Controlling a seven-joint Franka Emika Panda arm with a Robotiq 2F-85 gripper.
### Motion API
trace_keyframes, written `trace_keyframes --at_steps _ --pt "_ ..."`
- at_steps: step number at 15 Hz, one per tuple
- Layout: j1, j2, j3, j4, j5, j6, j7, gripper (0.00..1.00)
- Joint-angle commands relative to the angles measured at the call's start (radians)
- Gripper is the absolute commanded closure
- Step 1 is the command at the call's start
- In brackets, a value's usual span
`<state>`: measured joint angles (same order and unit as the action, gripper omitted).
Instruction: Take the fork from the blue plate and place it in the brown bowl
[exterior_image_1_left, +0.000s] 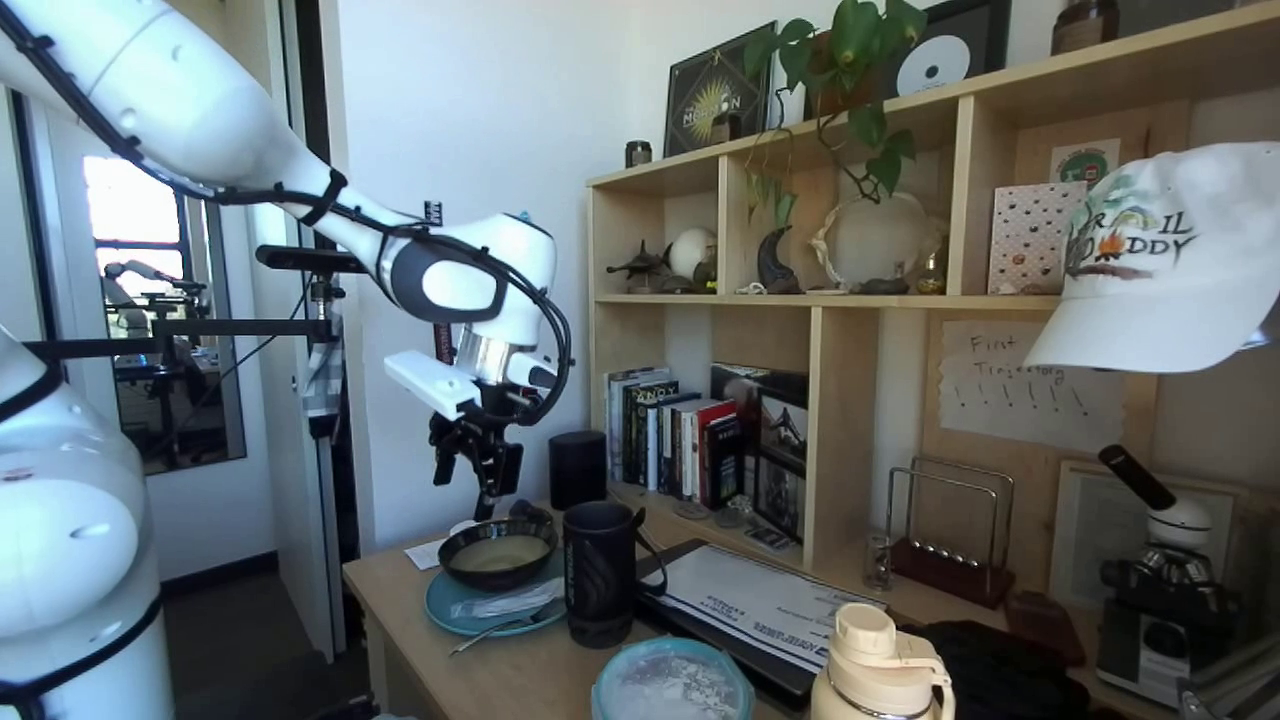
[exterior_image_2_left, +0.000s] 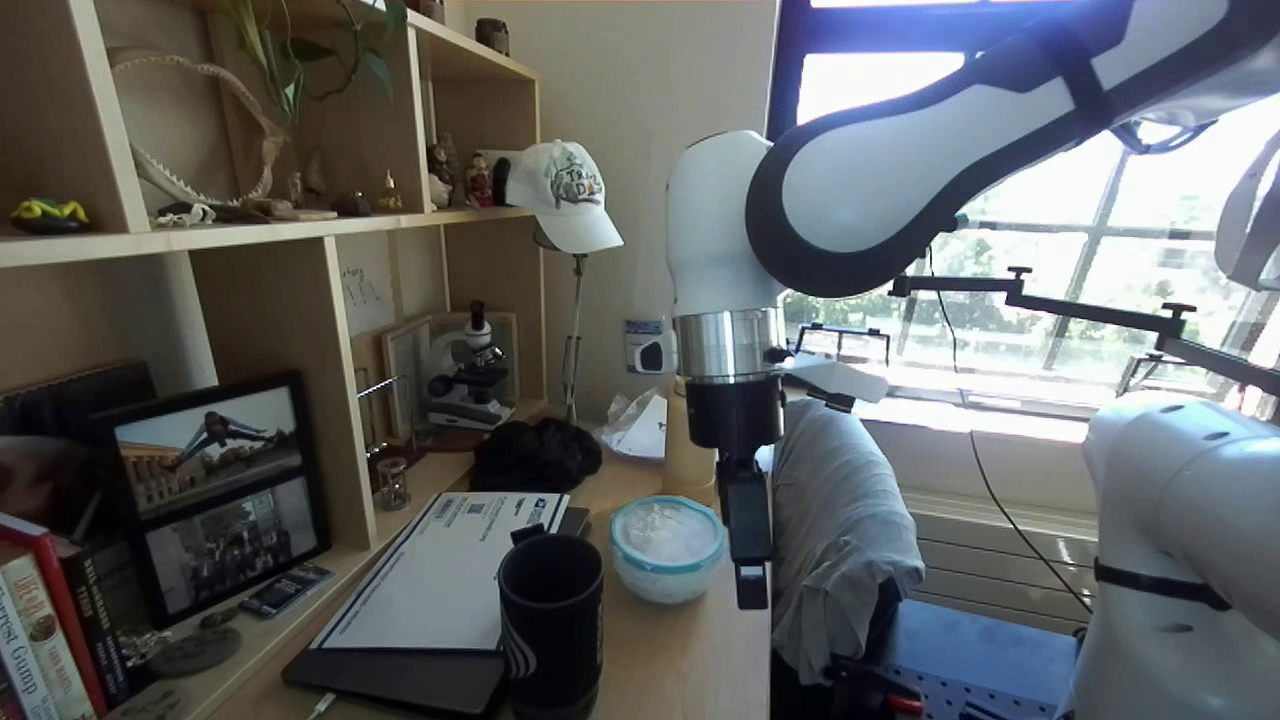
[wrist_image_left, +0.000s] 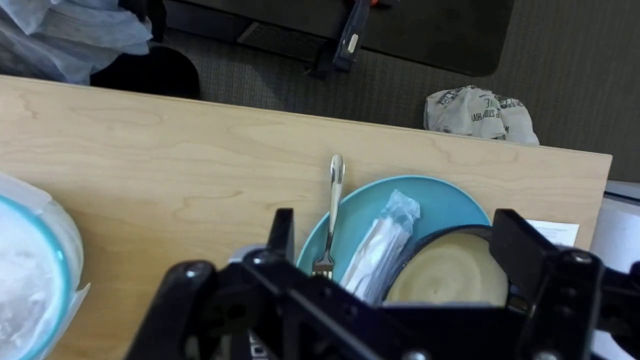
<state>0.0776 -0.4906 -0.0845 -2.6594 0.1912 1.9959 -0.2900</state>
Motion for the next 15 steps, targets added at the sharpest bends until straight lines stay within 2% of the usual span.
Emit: trace_keyframes --at_steps 1,6,7,9,13,15 --pt "-0.014 0.004 -0.013 -0.015 0.002 0.005 -0.028 0.0" --pt "-0.023 0.004 -0.027 -0.02 0.002 0.006 -0.046 0.0" --pt "-0.015 0.016 -0.029 -0.033 0.009 0.036 -0.069 0.0" --pt "-0.007 0.046 -0.024 -0.067 0.012 0.136 -0.087 0.0" --pt "0.023 0.152 -0.023 -0.138 0.023 0.427 -0.133 0.0" --pt "0.045 0.242 -0.031 -0.126 0.041 0.559 -0.156 0.0"
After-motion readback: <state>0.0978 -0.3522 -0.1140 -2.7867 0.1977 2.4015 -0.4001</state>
